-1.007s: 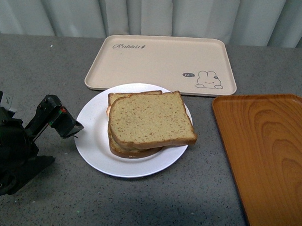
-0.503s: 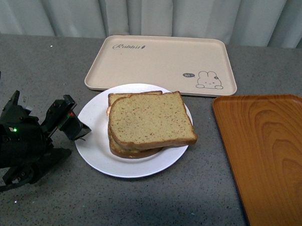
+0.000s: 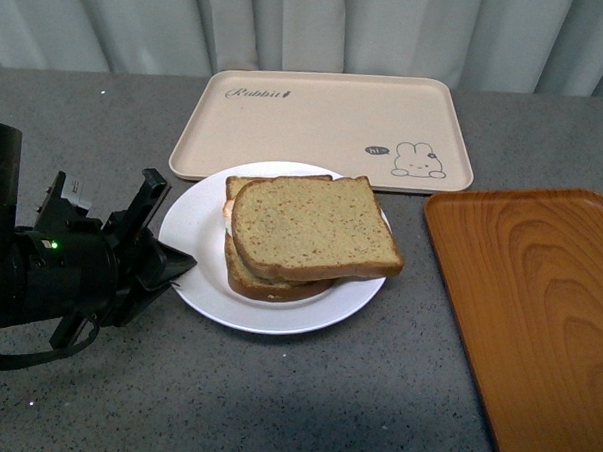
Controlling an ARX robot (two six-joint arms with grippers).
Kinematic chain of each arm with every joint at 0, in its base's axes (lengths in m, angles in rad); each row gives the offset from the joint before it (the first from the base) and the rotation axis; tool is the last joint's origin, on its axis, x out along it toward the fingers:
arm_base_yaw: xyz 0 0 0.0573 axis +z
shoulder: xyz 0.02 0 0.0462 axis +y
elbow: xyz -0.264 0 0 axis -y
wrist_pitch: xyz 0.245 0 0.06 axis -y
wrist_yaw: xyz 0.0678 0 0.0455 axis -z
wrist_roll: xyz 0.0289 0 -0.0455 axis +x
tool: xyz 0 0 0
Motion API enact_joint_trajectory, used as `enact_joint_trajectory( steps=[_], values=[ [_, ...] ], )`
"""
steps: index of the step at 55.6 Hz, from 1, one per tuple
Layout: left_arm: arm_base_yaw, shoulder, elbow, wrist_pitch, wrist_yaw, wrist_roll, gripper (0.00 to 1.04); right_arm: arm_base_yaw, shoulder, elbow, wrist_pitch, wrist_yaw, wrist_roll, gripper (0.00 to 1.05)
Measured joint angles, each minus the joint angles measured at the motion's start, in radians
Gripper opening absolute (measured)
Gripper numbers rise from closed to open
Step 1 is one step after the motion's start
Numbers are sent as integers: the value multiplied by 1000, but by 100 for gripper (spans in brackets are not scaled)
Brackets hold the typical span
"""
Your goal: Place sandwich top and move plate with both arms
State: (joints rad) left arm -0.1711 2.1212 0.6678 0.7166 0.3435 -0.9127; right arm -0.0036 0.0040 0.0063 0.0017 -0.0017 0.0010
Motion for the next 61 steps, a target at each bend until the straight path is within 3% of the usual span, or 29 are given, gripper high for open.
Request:
enact_joint_trajectory(
  steps=[11,24,40,53,61],
  values=[
    [76,-13,-155,310,46,-179,4,0,0,0,0,0,0,96],
    [151,-144,-255,446,96,-308,4,0,0,0,0,0,0,96],
    [107,-114,-101,316,34,-300,4,0,0,0,0,0,0,96],
    [37,28,184,192,11,-288,4,0,0,0,0,0,0,96],
    [-31,179,456,60,-55,-248,4,0,0,0,0,0,0,96]
  ],
)
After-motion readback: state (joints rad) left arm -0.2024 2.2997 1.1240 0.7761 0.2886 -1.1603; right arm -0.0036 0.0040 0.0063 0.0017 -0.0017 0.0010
